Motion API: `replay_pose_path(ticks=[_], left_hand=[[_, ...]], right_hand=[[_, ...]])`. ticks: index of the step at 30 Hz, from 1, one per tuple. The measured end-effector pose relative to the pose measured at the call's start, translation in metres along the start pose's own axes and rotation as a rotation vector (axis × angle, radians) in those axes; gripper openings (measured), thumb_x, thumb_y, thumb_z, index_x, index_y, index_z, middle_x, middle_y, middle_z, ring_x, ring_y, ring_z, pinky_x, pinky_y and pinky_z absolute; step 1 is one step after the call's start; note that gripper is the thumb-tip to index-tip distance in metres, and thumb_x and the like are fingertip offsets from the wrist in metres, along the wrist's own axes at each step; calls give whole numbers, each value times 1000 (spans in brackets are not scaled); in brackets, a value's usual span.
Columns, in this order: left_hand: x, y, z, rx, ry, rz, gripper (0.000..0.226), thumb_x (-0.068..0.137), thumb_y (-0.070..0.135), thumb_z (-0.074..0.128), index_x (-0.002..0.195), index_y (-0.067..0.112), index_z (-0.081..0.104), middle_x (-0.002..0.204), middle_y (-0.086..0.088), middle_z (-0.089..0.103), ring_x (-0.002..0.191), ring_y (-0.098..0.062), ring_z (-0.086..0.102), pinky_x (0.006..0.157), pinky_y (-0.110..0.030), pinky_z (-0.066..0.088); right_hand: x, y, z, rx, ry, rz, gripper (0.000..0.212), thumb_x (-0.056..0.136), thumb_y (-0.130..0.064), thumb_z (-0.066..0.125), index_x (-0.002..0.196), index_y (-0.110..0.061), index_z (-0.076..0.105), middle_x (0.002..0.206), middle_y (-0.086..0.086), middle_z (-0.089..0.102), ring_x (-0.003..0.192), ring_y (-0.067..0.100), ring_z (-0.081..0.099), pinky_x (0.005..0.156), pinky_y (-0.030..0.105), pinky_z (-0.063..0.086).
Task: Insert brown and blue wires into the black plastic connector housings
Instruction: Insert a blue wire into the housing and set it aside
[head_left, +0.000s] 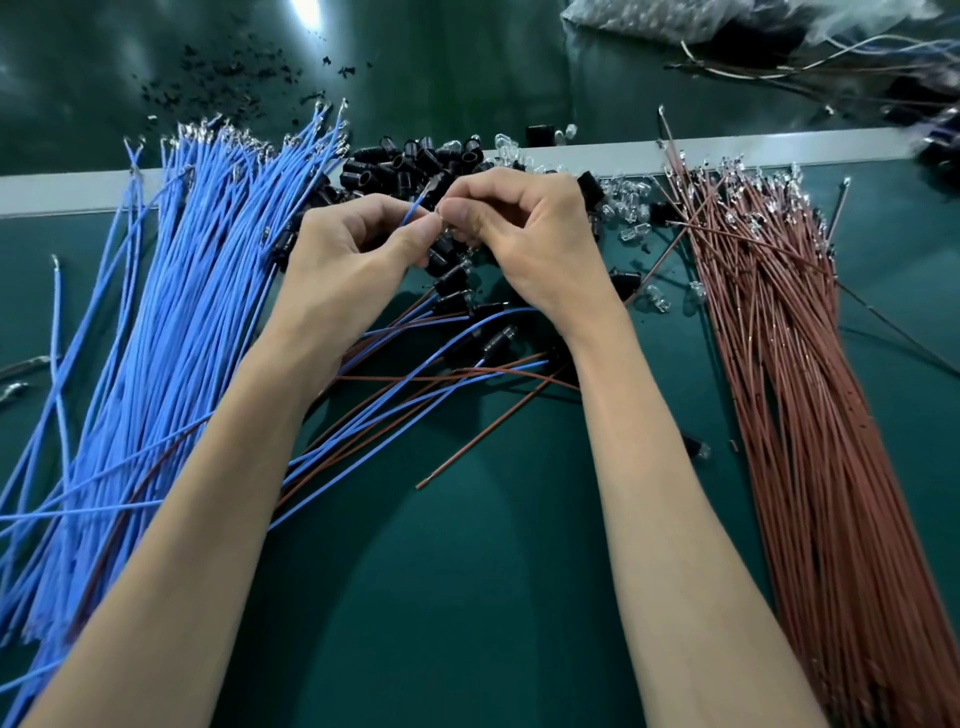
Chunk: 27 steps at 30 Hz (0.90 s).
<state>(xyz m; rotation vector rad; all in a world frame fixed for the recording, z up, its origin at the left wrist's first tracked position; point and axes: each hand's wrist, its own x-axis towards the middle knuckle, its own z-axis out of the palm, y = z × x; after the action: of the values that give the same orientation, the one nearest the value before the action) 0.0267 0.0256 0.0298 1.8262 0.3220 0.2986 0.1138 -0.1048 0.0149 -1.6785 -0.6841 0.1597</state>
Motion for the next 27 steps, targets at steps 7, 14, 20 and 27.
replay_pose_path(ticks=[7, 14, 20, 27], left_hand=[[-1, 1, 0, -29, 40, 31, 9, 89, 28, 66, 80, 25, 69, 51, 16, 49, 51, -1, 40, 51, -12, 34], [1, 1, -2, -64, 87, 1, 7, 88, 22, 68, 81, 22, 70, 48, 17, 50, 50, 0, 41, 52, -11, 35], [-2, 4, 0, -44, 86, 51, 5, 87, 21, 68, 83, 20, 70, 54, 15, 51, 53, -2, 41, 52, -13, 34], [-3, 4, 0, 76, 44, 85, 20, 92, 26, 63, 71, 27, 64, 49, 18, 52, 48, 2, 41, 51, -10, 31]], right_hand=[[-1, 1, -3, 141, -4, 44, 8, 84, -3, 70, 84, -12, 70, 72, -6, 68, 67, 2, 61, 67, 17, 49], [0, 2, -10, 180, 67, 59, 14, 80, -1, 71, 87, -13, 73, 79, -7, 71, 79, 5, 66, 76, 19, 51], [-1, 2, -10, 214, -34, 90, 12, 83, -5, 70, 94, -9, 74, 88, 3, 73, 87, 12, 69, 83, 25, 54], [-1, 2, -6, 224, -88, 95, 10, 84, -4, 69, 92, -7, 72, 85, 3, 72, 85, 14, 70, 81, 25, 53]])
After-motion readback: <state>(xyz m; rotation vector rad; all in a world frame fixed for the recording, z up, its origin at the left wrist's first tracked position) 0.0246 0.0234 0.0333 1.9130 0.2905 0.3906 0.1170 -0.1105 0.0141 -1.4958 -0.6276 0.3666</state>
